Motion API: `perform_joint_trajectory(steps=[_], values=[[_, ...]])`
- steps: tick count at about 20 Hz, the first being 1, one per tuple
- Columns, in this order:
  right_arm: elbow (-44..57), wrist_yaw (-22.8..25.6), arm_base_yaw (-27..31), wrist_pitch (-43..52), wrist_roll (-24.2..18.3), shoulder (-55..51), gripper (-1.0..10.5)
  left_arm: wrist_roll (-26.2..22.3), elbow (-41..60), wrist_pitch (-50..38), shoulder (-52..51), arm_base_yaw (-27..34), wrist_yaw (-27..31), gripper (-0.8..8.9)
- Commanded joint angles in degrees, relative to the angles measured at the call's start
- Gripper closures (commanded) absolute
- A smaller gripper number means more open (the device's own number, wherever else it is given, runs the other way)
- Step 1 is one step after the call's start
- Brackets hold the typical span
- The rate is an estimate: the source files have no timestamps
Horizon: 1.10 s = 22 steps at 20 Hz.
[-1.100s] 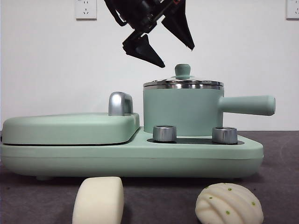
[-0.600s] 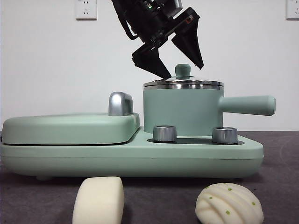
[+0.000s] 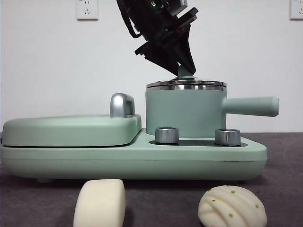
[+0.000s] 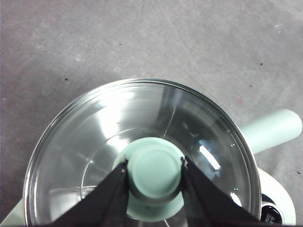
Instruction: Put the buns in a small steamer
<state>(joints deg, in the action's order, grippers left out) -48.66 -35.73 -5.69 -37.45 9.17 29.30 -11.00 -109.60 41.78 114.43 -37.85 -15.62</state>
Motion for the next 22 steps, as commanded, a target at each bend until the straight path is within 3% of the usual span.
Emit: perform_joint_trajectory(steps=[1,6,12,16,22], values=[[-0.9,0.17,-0.22,0.5,-0.63,0.2,4.6,0.09,-1.57,0.9,1.75,-0.04,0.68,7.96],[-0.9,0.11,-0.22,0.04,-0.44,0.22,4.6,-0.37,-8.59,5.66,1.64,-0.02,0.66,7.96],[-0.98,-3.41,-2.32,-5.33,-0.2,5.6,4.7,-0.98,-19.67,13.42,1.53,1.22,0.68,7.96],[-1.07,1.77,-13.27,-4.96,2.71,13.22,4.7,-2.43,-21.4,16.26,-0.9,4.26,0.9,7.96],[-4.31,19.37,-38.66,0.9,10.6,27.89,4.7,-2.43,-21.4,17.68,-5.4,12.79,0.92,7.96]])
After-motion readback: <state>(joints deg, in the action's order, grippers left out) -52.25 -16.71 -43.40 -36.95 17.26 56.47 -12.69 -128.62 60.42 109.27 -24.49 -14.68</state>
